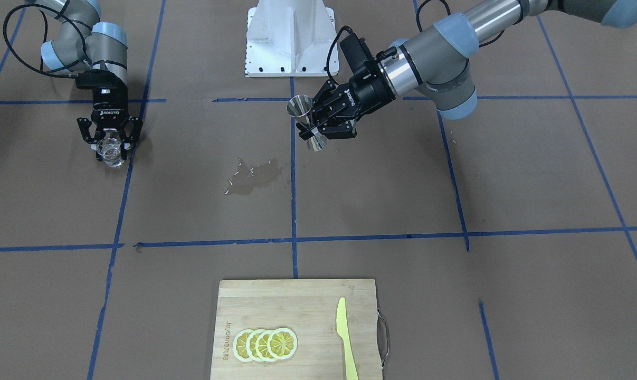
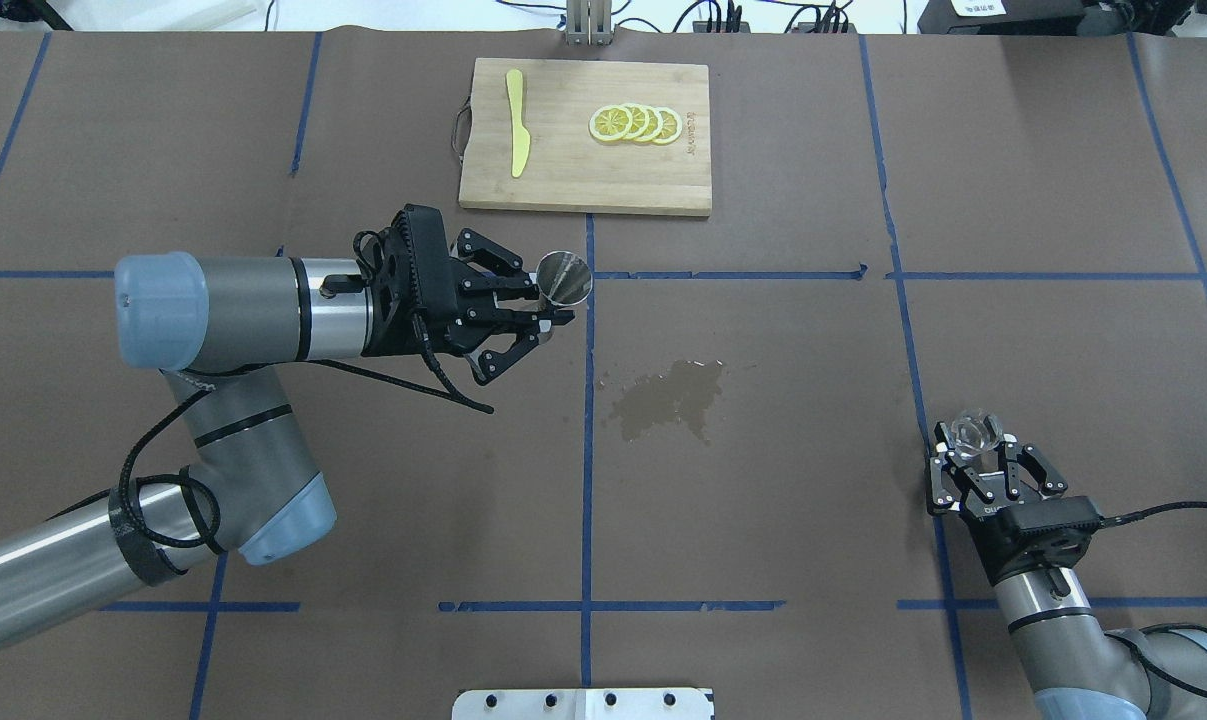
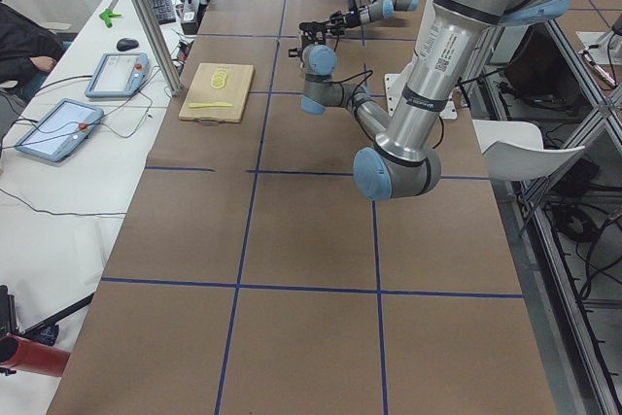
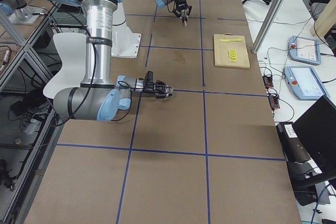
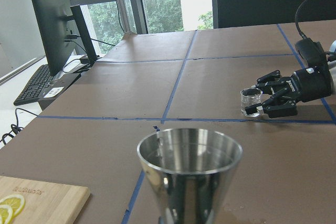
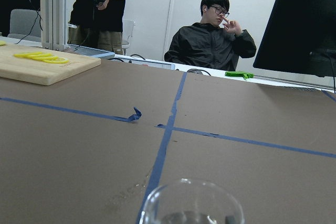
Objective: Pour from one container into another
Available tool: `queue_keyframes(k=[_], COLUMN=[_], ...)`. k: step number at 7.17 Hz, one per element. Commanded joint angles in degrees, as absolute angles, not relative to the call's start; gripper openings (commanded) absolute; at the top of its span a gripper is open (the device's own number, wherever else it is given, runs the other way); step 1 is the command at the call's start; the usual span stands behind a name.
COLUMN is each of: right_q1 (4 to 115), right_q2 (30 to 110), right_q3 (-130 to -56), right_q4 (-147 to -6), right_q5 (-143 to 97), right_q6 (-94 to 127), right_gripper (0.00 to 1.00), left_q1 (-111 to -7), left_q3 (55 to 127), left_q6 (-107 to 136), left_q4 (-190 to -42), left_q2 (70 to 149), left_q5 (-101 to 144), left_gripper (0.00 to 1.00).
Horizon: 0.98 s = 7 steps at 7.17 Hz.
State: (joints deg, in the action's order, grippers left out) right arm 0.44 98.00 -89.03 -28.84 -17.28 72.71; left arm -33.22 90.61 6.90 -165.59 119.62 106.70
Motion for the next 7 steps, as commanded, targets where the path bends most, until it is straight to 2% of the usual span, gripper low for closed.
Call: queue_keyframes(k=[1,5,7], right_q1=[0.4,0.4,0.7], right_q2=[98.0,98.0,98.1], right_q3=[-89.5,-89.3,-90.1], right_q4=[-28.7,-19.8,-18.3], right_q5=[-17.1,-16.9,-16.8], right_q6=[72.7,68.2,55.3], right_gripper=[0.00,0.00,0.00], left_q1=[-33.2,-33.2,-33.2], left_q3=[90.8,91.8,91.8], left_q6=[6.9,7.0,6.9], left_q4=[-165.6,-165.7,-165.7], left_q2=[119.6,118.9,118.9], left_q5=[106.7,106.7,106.7], left_gripper=[0.00,0.00,0.00])
